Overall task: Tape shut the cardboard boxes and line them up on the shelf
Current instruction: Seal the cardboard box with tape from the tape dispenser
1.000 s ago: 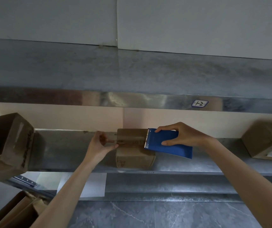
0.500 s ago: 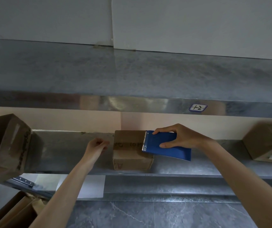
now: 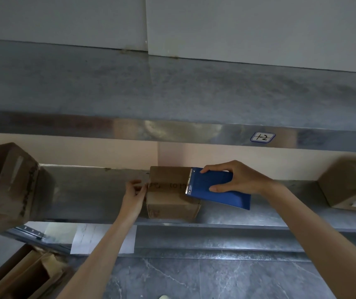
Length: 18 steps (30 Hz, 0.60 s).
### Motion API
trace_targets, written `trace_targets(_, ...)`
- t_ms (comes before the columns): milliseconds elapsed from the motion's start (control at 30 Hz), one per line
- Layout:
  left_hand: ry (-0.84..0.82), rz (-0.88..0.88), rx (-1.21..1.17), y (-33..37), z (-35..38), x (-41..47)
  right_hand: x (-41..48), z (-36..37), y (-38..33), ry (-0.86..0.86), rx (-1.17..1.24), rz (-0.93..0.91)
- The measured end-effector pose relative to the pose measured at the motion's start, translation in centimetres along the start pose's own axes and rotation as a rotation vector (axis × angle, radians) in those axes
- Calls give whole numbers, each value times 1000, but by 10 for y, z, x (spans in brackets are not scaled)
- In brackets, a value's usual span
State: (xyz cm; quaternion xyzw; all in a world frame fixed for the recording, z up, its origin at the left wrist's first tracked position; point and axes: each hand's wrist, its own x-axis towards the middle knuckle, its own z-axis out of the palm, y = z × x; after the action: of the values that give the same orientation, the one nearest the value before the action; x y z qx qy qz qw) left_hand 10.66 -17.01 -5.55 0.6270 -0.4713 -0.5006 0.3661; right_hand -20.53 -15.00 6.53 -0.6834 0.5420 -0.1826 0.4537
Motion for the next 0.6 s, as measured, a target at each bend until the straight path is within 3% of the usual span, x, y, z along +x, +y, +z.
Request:
trace_targets(233, 107, 177, 263, -3, -13, 12, -3, 4, -2, 36, 4, 22)
trace_targets(467, 202, 256, 249, 9, -17, 6, -5, 6, -3, 34, -4, 28)
trace_targets(600, 90, 445, 231, 40, -4, -6, -4, 4, -6, 7, -39, 7)
